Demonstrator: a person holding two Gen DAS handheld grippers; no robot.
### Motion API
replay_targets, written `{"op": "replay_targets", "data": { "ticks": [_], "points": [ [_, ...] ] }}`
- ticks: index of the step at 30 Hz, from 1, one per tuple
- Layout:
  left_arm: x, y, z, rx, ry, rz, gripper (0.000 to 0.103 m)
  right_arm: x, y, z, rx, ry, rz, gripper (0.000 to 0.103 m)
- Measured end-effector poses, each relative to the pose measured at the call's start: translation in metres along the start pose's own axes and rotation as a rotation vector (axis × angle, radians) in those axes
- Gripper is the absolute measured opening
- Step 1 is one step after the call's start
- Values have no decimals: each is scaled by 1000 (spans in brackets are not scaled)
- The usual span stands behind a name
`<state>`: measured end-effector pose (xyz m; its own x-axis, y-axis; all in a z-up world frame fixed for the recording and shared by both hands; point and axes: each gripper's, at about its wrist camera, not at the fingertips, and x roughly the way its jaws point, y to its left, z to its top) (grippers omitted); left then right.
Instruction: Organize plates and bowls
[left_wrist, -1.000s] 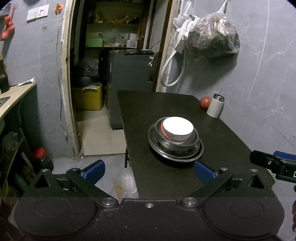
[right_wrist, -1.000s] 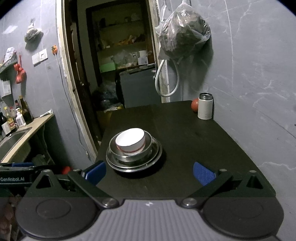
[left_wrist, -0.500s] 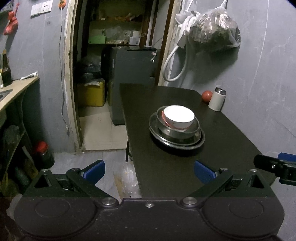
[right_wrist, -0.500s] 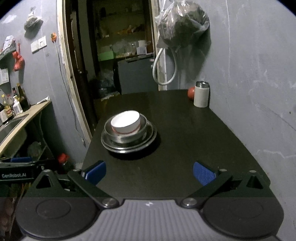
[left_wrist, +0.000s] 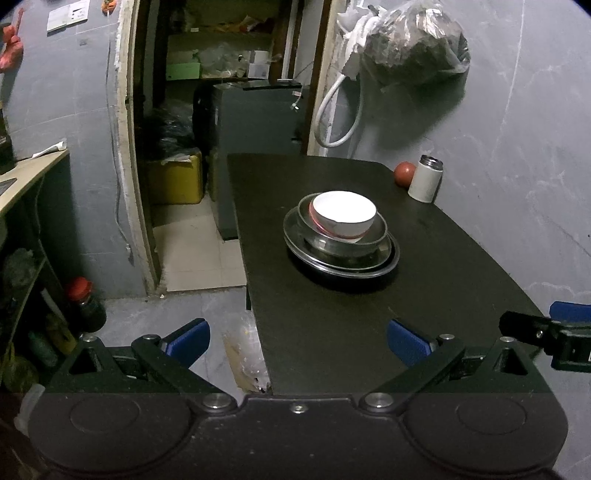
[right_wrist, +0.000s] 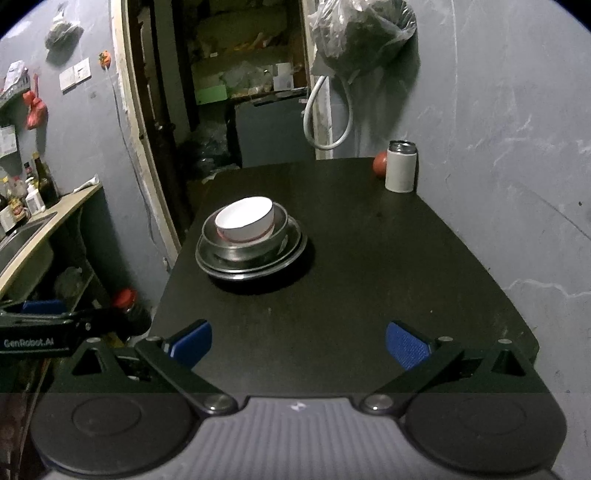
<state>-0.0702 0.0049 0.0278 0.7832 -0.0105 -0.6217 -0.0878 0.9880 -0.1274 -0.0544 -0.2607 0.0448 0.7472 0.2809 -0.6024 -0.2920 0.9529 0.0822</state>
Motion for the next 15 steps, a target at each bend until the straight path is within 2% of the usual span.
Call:
{"op": "replay_targets", "data": {
  "ticks": [15],
  "points": [
    [2, -10, -1, 35, 6, 10, 102, -2, -7, -3, 20, -5, 5, 103]
  ]
}}
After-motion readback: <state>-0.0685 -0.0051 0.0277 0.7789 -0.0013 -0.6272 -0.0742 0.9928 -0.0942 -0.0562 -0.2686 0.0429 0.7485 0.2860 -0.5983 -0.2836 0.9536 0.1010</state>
